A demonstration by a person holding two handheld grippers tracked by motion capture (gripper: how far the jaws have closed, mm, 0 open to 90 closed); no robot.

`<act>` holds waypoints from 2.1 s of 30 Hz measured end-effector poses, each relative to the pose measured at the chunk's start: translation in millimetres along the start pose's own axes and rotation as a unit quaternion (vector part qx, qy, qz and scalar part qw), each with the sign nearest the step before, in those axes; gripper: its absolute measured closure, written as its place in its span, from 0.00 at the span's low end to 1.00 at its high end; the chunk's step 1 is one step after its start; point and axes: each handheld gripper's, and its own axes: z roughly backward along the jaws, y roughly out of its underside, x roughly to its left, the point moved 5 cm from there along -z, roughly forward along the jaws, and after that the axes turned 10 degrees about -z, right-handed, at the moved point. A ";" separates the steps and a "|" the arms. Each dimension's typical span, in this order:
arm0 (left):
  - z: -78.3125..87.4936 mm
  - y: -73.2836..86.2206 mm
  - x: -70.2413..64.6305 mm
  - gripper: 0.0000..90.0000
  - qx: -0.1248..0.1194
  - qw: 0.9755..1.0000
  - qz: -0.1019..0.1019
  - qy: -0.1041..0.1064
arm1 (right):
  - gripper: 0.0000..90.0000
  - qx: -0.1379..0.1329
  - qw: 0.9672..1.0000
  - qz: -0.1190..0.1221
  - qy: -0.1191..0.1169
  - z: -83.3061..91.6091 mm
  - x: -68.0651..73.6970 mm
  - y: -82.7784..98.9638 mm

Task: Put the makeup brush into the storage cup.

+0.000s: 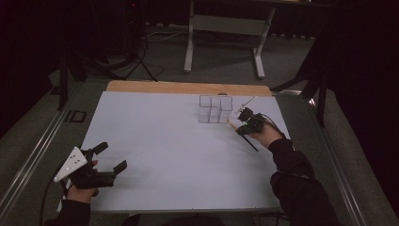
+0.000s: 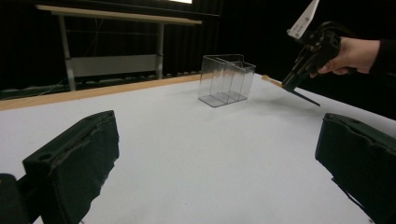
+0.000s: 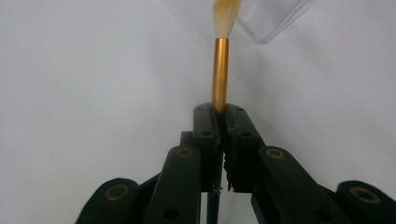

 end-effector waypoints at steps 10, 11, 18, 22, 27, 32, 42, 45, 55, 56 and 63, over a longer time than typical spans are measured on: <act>-0.4 0.5 -0.3 0.00 0.000 1.000 0.002 0.001 | 0.93 -0.096 0.994 -0.005 -0.042 25.9 8.2 -4.5; -0.6 0.6 -0.3 0.00 0.001 1.000 0.002 0.001 | 0.93 -0.106 0.993 -0.006 -0.042 28.6 8.5 -5.0; -1.2 1.0 -0.3 0.00 0.001 1.000 0.003 0.000 | 0.93 -0.183 0.982 -0.015 -0.055 46.8 13.0 -7.0; -1.2 0.9 -0.6 0.00 0.001 1.000 0.001 0.001 | 0.93 -0.231 0.971 -0.028 -0.064 55.0 15.8 -5.7; -0.9 0.6 -0.3 0.00 0.000 1.000 0.001 -0.002 | 0.93 -0.266 0.961 -0.031 -0.065 62.9 22.6 -5.7; -1.0 0.4 -0.7 0.00 0.000 1.000 -0.001 -0.001 | 0.93 -0.295 0.954 -0.031 -0.051 69.3 25.5 -5.9; -1.3 0.5 -0.8 0.00 0.000 1.000 0.000 0.001 | 0.93 -0.357 0.931 -0.044 -0.059 76.8 28.7 -4.4; -1.8 0.8 -1.1 0.00 0.001 1.000 0.000 0.003 | 0.93 -0.362 0.929 -0.043 -0.063 78.9 30.6 -6.1; -1.9 0.9 -1.3 0.00 0.001 1.000 0.001 0.004 | 0.93 -0.396 0.917 -0.043 -0.031 89.1 35.2 -20.4; -2.1 0.7 -1.6 0.00 0.001 1.000 0.000 0.004 | 0.93 -0.398 0.916 -0.043 -0.028 89.7 35.7 -21.9; -2.0 1.2 -1.5 0.00 0.001 1.000 0.001 0.005 | 0.93 -0.410 0.910 -0.053 -0.036 96.1 34.3 -37.4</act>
